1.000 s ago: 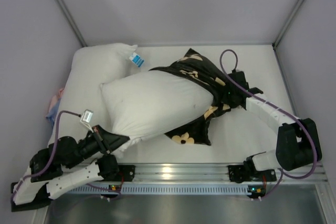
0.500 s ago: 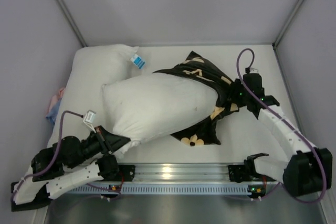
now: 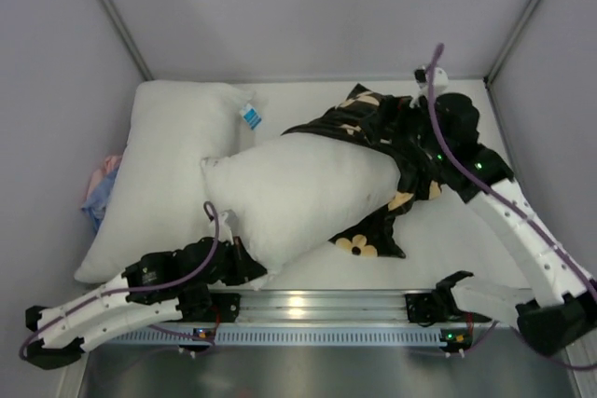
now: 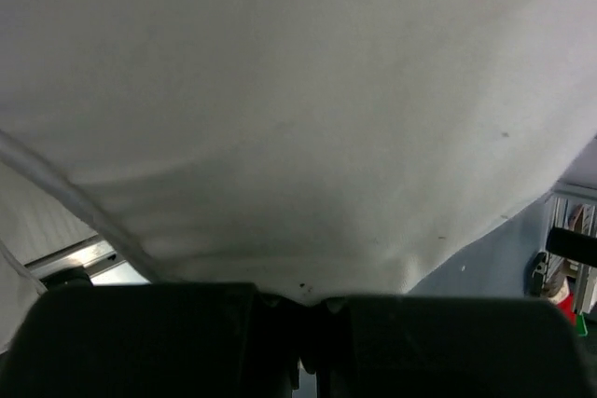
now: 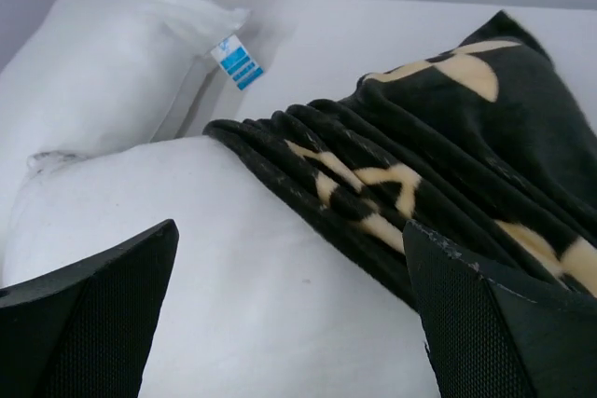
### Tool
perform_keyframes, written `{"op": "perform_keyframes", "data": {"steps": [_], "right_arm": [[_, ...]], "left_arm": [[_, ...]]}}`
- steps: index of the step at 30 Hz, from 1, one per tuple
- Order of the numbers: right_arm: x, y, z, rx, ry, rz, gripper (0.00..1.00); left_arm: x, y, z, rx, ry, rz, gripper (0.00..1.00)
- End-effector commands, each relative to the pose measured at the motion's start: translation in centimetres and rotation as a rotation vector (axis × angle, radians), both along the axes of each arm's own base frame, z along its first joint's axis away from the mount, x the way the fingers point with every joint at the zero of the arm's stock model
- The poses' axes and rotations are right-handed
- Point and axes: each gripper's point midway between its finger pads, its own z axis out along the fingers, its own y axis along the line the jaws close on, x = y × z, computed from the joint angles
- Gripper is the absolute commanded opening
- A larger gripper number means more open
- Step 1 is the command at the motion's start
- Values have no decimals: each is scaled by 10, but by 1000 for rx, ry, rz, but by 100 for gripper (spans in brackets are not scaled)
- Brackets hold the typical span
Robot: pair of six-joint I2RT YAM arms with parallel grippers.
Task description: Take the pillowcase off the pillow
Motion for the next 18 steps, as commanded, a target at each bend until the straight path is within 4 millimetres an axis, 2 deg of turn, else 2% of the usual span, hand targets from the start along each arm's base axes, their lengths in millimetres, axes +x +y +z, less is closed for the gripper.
{"op": "perform_keyframes", "data": {"steps": [1, 2, 3, 4, 5, 6, 7, 8, 9, 10, 12, 14, 15, 17, 18], "right_arm": [[21, 48, -25, -93, 68, 129, 99], [28, 53, -26, -124, 61, 120, 100], [41, 59, -41, -163, 85, 99, 100], [44, 73, -30, -179, 47, 129, 100], [51, 82, -31, -193, 39, 142, 100], [62, 94, -50, -227, 70, 155, 99], [67, 109, -37, -226, 41, 178, 99], [69, 117, -42, -262, 43, 203, 99], [80, 122, -58, -310, 62, 176, 99], [80, 134, -51, -340, 21, 198, 99], [83, 149, -62, -403, 2, 193, 99], [91, 153, -71, -454, -6, 163, 99], [96, 158, -89, -483, 23, 162, 99], [103, 161, -98, -504, 41, 145, 98], [107, 159, -119, -549, 83, 132, 96]], "left_arm": [[-8, -13, 10, -120, 28, -34, 0], [-10, -13, 12, -146, 26, -36, 0], [-11, -12, 7, -148, 32, -37, 0], [-13, -12, 7, -161, 34, -42, 0], [-13, -12, 8, -180, 32, -40, 0], [-14, -11, 2, -175, 41, -38, 0], [-14, -11, 0, -180, 42, -37, 0], [-15, -11, -2, -184, 46, -37, 0], [-16, -11, -3, -184, 51, -38, 0], [-16, -11, -8, -180, 62, -36, 0], [-17, -11, -11, -178, 68, -34, 0], [-16, -12, -11, -180, 66, -33, 0], [-15, -11, -10, -183, 62, -27, 0], [-15, -11, -10, -179, 58, -27, 0], [-14, -11, -9, -176, 57, -27, 0]]}}
